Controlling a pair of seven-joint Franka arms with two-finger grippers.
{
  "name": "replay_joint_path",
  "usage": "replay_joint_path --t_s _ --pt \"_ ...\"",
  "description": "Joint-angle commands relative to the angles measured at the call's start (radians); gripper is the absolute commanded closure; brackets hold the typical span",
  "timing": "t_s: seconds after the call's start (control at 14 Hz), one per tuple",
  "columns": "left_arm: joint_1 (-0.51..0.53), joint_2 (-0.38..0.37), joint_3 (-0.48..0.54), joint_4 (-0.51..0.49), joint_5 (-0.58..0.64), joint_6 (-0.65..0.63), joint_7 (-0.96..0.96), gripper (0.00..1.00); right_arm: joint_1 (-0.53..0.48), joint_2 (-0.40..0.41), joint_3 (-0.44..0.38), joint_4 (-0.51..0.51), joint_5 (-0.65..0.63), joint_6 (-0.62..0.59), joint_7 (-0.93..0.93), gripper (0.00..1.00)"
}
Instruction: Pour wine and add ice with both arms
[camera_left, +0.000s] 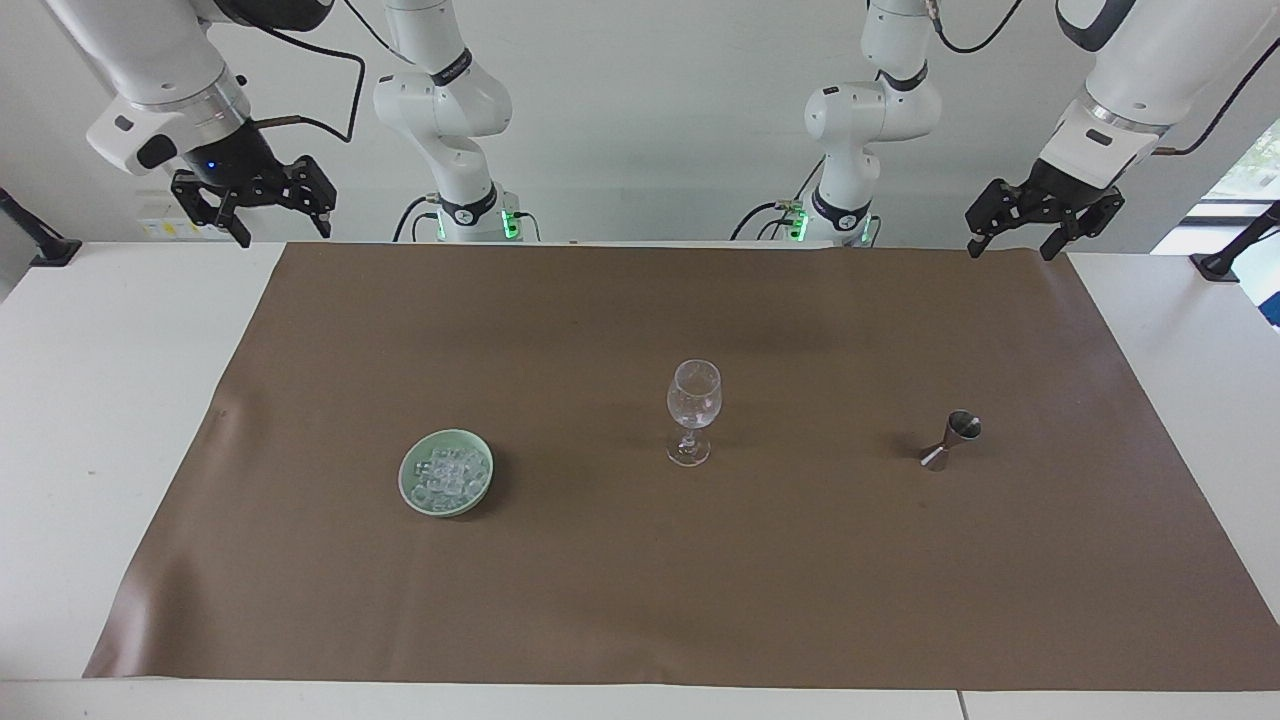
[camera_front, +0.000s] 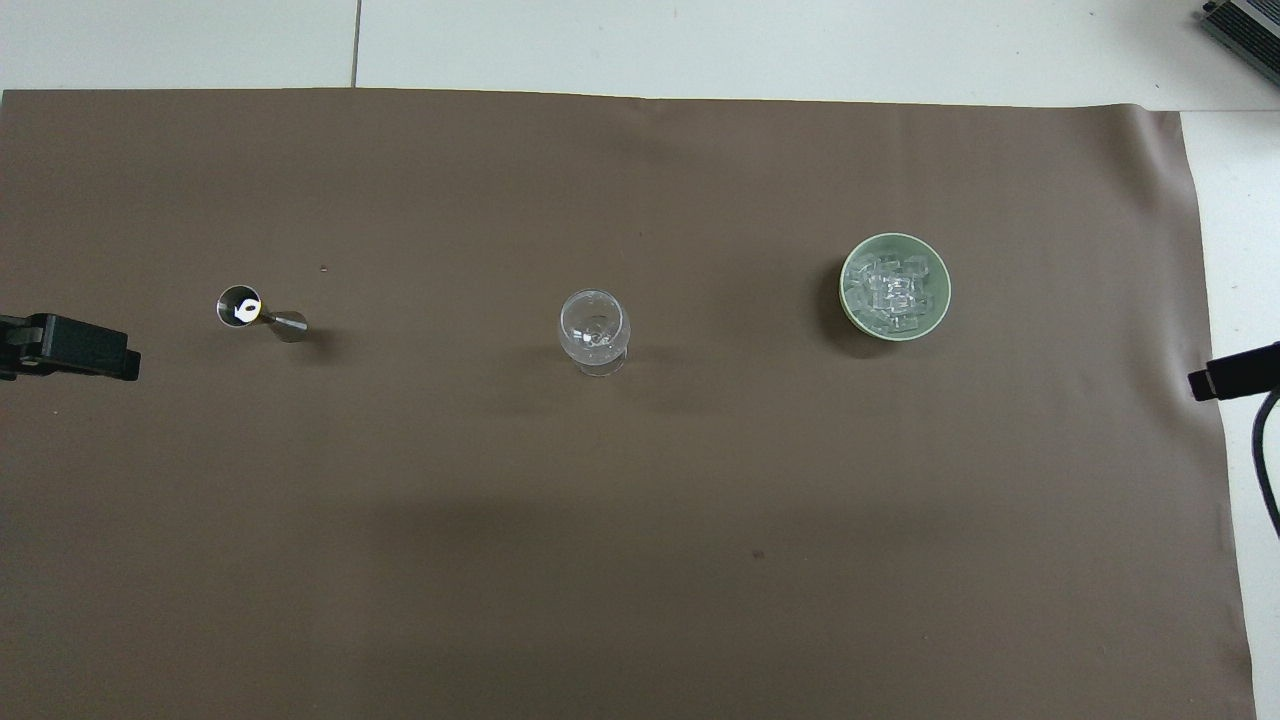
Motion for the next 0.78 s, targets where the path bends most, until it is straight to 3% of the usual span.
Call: replay_joint_path --t_s 0.0,0.71 --pt "0.013 -0.009 -0.010 -0.008 0.015 -0.016 0.003 0.00 -0.002 -0.011 0.002 -0.004 0.006 -0.006 0.000 0.00" --pt "0.016 -0.010 -0.006 0.000 0.001 -0.012 -0.016 0.00 -0.002 -0.011 0.002 -0.004 0.006 -0.006 0.000 0.00"
